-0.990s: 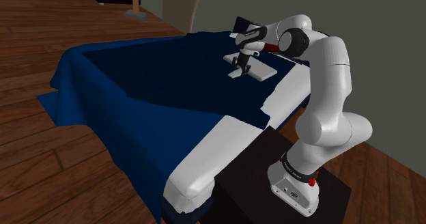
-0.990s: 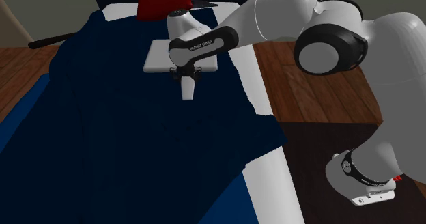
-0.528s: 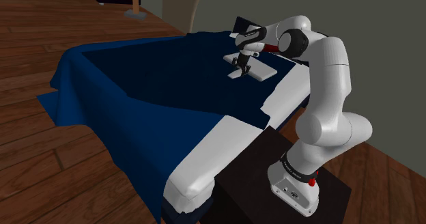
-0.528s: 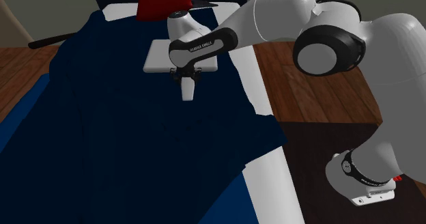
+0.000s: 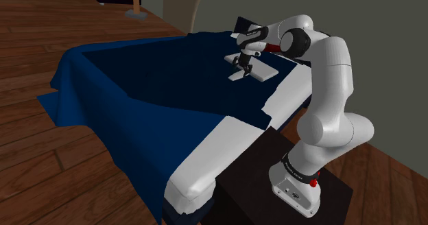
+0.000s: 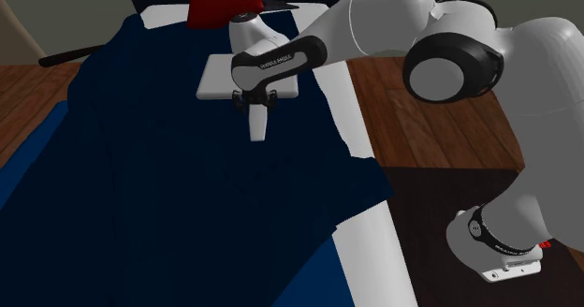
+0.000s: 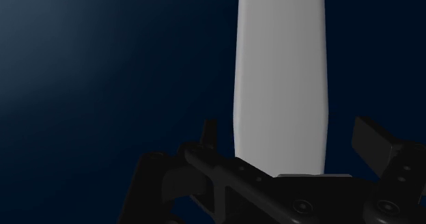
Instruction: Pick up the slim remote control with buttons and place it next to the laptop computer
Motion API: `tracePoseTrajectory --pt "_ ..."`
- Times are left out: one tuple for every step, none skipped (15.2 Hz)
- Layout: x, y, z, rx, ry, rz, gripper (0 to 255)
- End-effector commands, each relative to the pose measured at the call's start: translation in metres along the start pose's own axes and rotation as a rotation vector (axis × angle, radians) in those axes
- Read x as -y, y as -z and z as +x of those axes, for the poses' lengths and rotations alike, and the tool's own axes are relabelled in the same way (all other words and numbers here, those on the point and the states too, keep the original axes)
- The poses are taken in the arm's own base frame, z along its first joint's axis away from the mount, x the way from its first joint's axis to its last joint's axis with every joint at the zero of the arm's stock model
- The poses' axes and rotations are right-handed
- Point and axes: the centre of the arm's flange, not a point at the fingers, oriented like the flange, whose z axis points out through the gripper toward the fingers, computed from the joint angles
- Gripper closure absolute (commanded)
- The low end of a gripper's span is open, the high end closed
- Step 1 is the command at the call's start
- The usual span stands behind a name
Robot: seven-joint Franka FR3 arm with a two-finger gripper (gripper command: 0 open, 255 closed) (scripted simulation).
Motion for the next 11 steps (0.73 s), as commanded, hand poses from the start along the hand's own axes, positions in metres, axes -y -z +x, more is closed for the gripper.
tracePoseTrajectory --pt "0.001 0.021 0.0 0.0 0.0 0.0 0" --pt "0.001 0.034 0.0 0.0 0.0 0.0 0" --pt "0.001 0.044 0.0 0.0 0.0 0.0 0" --pt "0.001 0.044 0.0 0.0 0.0 0.0 0" --pt "0.0 0.044 0.0 0.0 0.0 0.0 0" --pt "0.001 0.044 0.0 0.0 0.0 0.0 0" --pt "0.001 0.044 0.0 0.0 0.0 0.0 0" --pt "0.001 0.044 0.0 0.0 0.0 0.0 0" --pt "0.001 0.044 0.0 0.0 0.0 0.0 0" --pt "0.001 0.044 0.0 0.0 0.0 0.0 0" --pt "0.001 0.044 0.0 0.0 0.0 0.0 0"
